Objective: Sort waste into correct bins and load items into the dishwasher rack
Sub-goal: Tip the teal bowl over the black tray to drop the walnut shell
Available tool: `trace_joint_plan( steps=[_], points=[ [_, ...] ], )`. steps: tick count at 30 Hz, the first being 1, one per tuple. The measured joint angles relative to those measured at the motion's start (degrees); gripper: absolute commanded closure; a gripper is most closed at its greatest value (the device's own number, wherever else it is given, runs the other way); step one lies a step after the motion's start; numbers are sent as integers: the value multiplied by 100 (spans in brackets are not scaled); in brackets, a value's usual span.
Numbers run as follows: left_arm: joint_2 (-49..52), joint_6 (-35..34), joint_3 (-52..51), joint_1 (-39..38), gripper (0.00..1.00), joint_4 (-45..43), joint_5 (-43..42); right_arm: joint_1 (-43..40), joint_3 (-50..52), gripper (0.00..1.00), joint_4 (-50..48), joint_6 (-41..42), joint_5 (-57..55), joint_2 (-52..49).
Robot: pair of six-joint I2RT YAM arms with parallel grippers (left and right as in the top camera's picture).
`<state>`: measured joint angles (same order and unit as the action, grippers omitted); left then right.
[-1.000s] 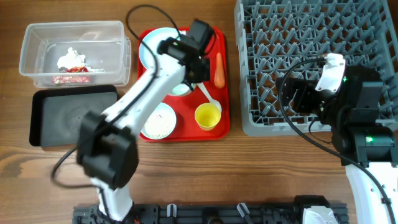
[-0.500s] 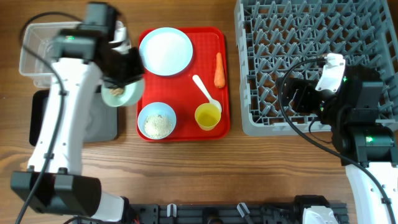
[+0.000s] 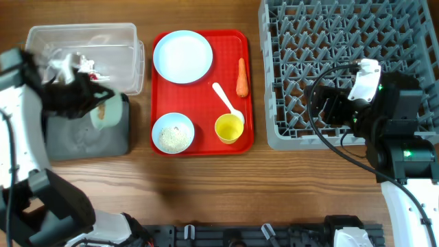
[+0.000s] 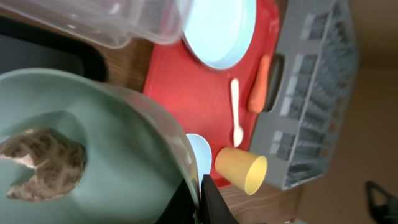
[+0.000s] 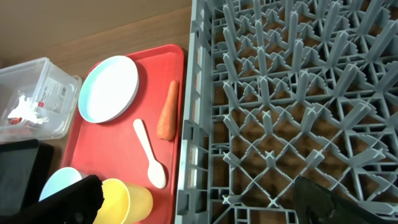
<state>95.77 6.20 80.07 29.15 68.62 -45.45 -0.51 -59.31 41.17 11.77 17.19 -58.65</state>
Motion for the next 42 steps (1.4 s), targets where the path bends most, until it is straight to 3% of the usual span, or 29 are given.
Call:
trace_joint_plan(
  steps=[11,25,30,37,42],
  points=[
    [7,431,-1626,1587,96,-1381,-1996,-2,0,0,50,0,0,0],
    [566,116,-1749,1797,96,-1311,-3510,0,0,0,153,0,0,0],
    [566,-26,-1751,1864,96,-1440,-3705,0,0,0,173,0,0,0],
    [566,-492,-1753,2181,96,-1600,-3224,0,0,0,214,0,0,0],
    [566,-616,-1753,2225,96,-1569,-3670,0,0,0,216,0,0,0]
  ],
)
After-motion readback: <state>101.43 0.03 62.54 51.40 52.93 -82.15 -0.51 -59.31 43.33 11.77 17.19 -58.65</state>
